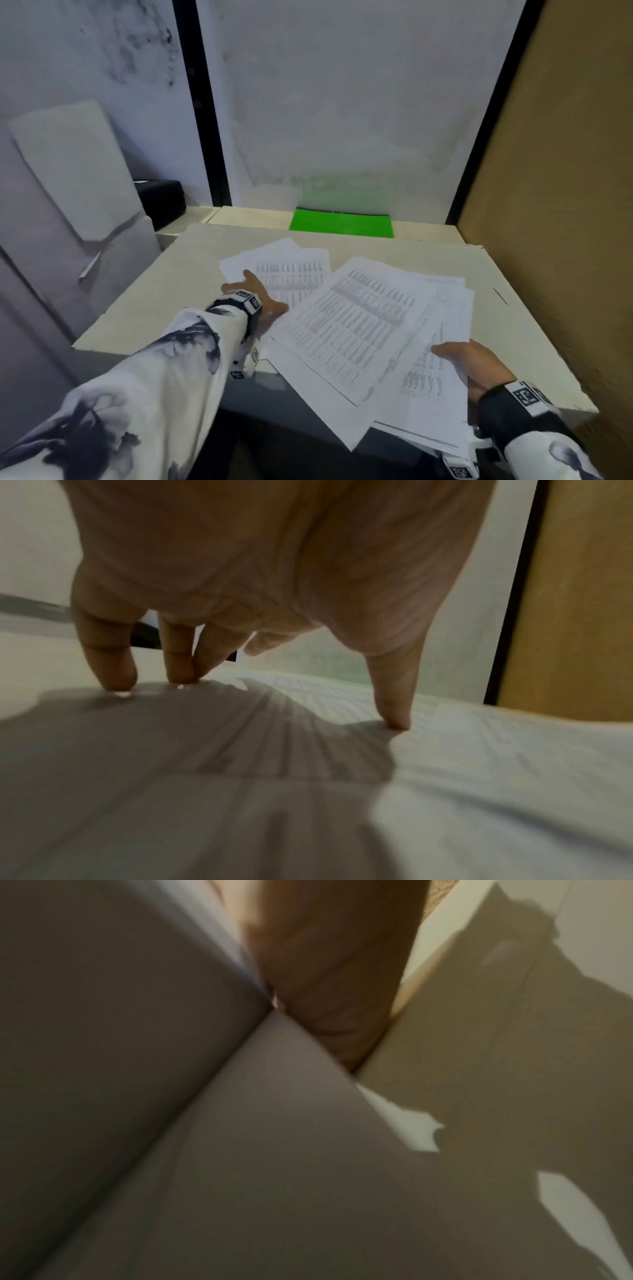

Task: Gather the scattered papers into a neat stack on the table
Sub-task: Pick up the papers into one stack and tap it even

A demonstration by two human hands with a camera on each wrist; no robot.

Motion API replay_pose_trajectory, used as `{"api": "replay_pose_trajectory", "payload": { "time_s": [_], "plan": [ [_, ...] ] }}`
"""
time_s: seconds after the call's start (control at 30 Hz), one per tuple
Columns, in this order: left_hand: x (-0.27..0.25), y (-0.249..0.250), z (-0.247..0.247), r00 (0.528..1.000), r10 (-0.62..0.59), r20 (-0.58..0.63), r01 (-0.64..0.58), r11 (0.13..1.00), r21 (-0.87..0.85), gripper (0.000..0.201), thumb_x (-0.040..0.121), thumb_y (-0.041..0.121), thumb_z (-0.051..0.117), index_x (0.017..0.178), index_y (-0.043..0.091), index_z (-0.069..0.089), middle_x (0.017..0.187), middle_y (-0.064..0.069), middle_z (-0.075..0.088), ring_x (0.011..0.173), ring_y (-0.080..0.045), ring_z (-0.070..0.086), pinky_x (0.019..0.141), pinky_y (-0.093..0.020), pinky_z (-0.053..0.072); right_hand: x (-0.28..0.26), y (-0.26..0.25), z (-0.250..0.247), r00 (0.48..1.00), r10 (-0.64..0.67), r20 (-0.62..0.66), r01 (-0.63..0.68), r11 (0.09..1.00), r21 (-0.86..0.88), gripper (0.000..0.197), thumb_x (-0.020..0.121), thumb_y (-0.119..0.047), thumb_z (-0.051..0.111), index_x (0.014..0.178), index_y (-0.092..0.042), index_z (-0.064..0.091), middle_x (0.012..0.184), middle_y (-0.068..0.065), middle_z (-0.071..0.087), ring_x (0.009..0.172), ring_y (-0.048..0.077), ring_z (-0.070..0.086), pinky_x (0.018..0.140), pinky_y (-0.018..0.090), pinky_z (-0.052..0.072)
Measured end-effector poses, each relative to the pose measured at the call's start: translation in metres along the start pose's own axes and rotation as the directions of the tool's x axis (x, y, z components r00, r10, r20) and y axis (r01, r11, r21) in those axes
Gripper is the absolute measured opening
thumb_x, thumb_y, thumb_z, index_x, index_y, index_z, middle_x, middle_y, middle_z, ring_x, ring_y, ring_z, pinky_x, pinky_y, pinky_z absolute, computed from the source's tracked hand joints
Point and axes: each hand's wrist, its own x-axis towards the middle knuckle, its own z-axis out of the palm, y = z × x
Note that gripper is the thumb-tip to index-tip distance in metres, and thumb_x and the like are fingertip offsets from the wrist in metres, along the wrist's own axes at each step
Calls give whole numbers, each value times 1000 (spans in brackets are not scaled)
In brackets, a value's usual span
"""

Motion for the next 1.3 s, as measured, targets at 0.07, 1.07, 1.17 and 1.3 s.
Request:
{"api": "replay_pose_trajectory", "payload": {
  "time_s": [0.07,1.07,1.17,1.3],
  "plan": [
    [3,10,0,999,45,1,-45,999,7,131,71,72,67,158,7,-7,161,-25,25,144,-49,29,117,-56,30,0,0,3,1000,0,-24,1,1000,21,38,92,-9,69,129,1,65,112,25,78,102,46,75,75,50,64],
    [-14,65,-8,974,205,91,-213,973,91,49,48,68,73,70,24,70,96,-2,56,90,-21,62,68,-24,52,-7,-6,-39,977,-81,-199,28,967,-254,43,79,-2,85,119,-9,71,106,13,75,90,31,72,65,32,54],
    [-20,77,9,973,232,-8,-229,967,112,91,35,82,67,106,26,55,112,-8,45,109,-33,48,87,-44,47,-3,-6,-43,972,-72,-223,6,959,-283,34,83,0,79,116,-5,72,101,14,76,88,34,73,61,32,54],
    [-25,92,1,969,245,25,-246,969,38,71,51,65,81,101,19,59,118,-13,47,97,-32,55,86,-41,49,-2,-3,-46,965,-84,-247,5,953,-303,26,84,0,74,111,-3,73,104,18,77,97,40,72,83,44,61]
  ]
}}
